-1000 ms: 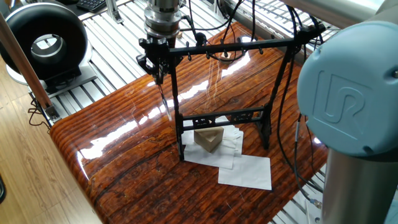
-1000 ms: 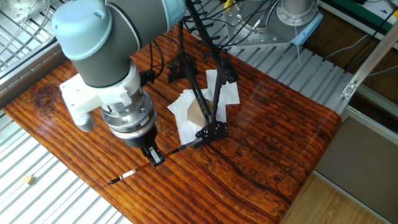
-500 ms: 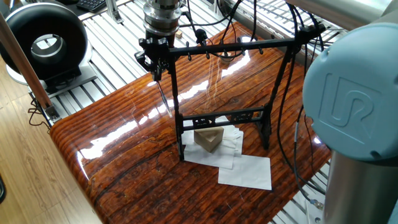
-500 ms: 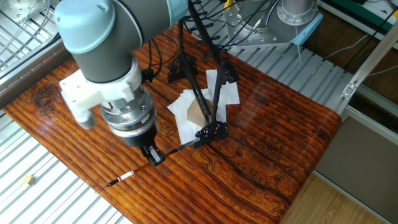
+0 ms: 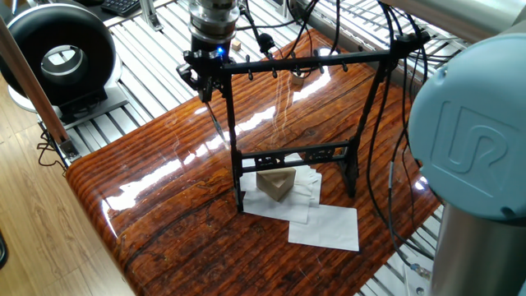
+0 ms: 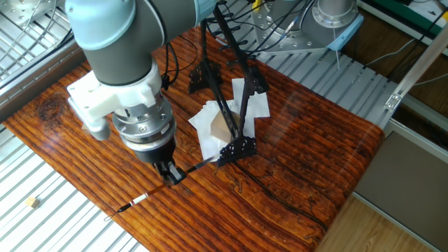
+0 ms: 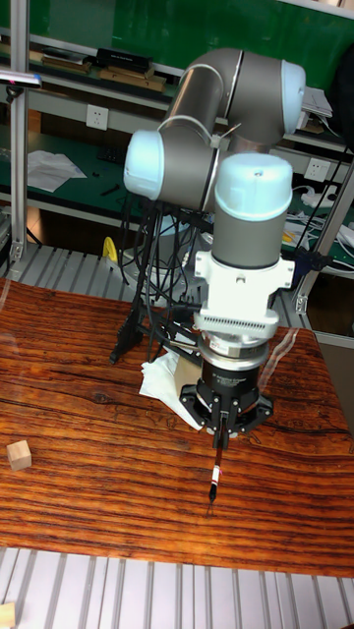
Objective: Place the brush on the pen rack
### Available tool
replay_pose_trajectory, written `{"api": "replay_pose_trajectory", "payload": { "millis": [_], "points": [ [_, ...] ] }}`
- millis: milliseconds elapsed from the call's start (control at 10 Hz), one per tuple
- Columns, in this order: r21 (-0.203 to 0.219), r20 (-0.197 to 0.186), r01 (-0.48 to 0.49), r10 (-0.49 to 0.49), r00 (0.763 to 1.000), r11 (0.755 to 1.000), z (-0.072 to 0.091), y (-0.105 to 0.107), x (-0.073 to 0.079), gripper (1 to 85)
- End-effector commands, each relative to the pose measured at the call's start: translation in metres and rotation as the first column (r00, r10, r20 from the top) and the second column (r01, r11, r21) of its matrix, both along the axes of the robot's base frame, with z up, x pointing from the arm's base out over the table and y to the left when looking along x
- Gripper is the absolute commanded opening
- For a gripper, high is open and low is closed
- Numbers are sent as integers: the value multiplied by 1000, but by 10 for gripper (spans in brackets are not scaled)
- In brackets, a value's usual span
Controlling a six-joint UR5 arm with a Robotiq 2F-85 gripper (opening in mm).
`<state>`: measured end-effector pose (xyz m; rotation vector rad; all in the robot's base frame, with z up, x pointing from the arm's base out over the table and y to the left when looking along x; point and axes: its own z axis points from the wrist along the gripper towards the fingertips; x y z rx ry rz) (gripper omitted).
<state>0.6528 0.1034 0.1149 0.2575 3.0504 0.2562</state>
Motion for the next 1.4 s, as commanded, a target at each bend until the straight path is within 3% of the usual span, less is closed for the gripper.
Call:
{"api": "replay_pose_trajectory", "payload": {
  "millis": [0, 300, 500, 800, 900, 1100, 1200, 1300],
  "points": [
    [-18, 10, -56, 56, 998, 998, 11, -1, -4, 10],
    [-43, 19, -120, 121, 992, 992, 16, -5, -6, 10],
    [-66, 55, -171, 175, 983, 983, 22, -6, -1, 10],
    [-129, 89, -325, 337, 937, 937, 33, -11, 0, 10],
    [-132, 94, -358, 371, 924, 924, 36, -9, -2, 10],
    [-145, 82, -478, 492, 867, 866, 39, -9, -10, 10],
    [-156, 59, -575, 589, 806, 803, 39, -11, -18, 10],
    [-179, 63, -641, 659, 750, 746, 40, -13, -16, 10]
  ]
}}
